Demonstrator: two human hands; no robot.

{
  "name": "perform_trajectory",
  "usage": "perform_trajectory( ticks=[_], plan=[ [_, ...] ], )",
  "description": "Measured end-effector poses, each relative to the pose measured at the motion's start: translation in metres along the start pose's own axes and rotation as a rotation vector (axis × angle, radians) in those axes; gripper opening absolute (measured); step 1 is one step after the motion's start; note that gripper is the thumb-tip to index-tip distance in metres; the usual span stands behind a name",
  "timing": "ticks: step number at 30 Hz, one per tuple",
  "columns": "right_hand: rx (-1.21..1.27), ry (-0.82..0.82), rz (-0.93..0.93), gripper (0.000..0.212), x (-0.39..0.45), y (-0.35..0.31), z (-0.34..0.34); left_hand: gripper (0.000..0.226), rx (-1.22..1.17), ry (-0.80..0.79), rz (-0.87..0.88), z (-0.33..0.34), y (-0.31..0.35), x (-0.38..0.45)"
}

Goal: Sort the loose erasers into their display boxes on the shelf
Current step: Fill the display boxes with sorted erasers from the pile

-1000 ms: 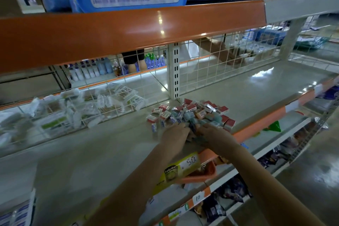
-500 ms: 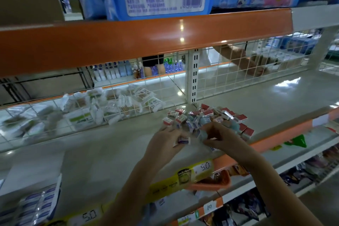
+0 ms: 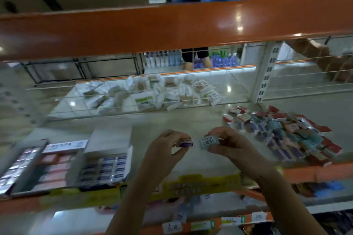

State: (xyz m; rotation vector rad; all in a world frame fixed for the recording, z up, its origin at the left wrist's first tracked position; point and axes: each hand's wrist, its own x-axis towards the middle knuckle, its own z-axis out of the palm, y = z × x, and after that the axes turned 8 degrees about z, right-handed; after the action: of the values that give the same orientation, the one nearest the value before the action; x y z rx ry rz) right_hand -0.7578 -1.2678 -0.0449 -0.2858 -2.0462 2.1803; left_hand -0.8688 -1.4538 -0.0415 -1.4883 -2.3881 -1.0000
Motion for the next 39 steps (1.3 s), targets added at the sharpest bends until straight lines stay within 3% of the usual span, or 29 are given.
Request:
perform_trajectory(
  ticks=[5, 19, 31, 39],
  plan=[
    [-0.024, 0.063, 0.035, 0.008, 0.029, -0.006, 0.068, 0.024, 0.029, 0.041, -0.069, -0.050, -0.036, -0.031],
    [-0.222, 0.124, 0.146, 0.013, 0.090, -0.004, 0.222, 0.027, 0.135, -0.010, -0.183, -0.153, -0.135, -0.089],
    [-0.455, 0.266, 0.143, 0.018, 0.098, 0.018, 0.245, 0.032, 0.333, -0.387, -0.094, -0.144, -0.175, -0.074],
    [-0.524, 0.299, 0.114, 0.017, 0.096, 0.020, 0.249, 0.027, 0.390, -0.404, -0.113, -0.145, -0.186, -0.081]
  ],
)
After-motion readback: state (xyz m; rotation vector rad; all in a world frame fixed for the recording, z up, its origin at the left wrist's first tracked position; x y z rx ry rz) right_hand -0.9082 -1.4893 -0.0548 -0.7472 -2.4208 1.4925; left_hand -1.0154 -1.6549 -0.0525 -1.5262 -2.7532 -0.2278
